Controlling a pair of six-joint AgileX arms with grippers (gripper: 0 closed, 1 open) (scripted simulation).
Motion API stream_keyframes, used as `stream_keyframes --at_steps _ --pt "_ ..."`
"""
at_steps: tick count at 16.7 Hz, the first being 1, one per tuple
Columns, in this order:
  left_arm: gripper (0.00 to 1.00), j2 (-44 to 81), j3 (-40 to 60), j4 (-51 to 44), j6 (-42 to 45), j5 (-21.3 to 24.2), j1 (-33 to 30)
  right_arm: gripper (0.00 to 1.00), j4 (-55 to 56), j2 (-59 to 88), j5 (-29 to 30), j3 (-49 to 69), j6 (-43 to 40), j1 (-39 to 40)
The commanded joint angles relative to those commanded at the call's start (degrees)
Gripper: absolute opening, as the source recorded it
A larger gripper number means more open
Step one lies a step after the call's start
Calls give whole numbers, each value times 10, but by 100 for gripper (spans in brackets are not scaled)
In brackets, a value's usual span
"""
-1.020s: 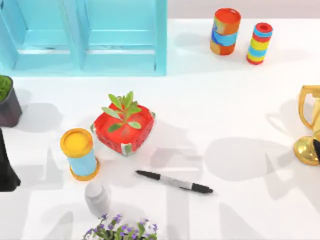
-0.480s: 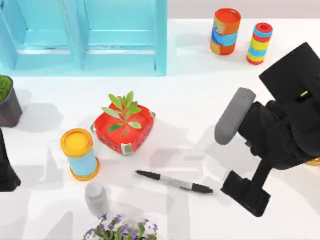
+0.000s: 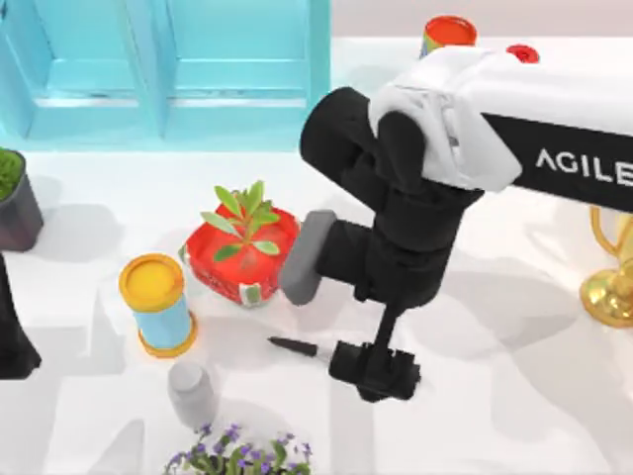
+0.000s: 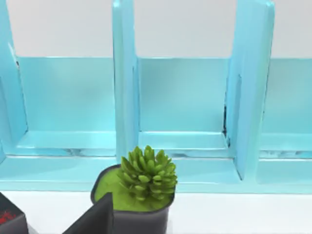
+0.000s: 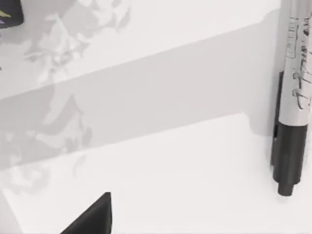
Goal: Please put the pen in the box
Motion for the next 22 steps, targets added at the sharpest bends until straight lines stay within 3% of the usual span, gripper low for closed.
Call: stream_keyframes --at_steps 8,15,22 --pt "100 0 0 0 0 0 0 100 -81 119 9 168 -32 -22" --pt "100 0 0 0 0 0 0 100 -71 120 9 160 -30 -20" --pt "100 0 0 0 0 0 0 100 94 157 8 40 -15 -6"
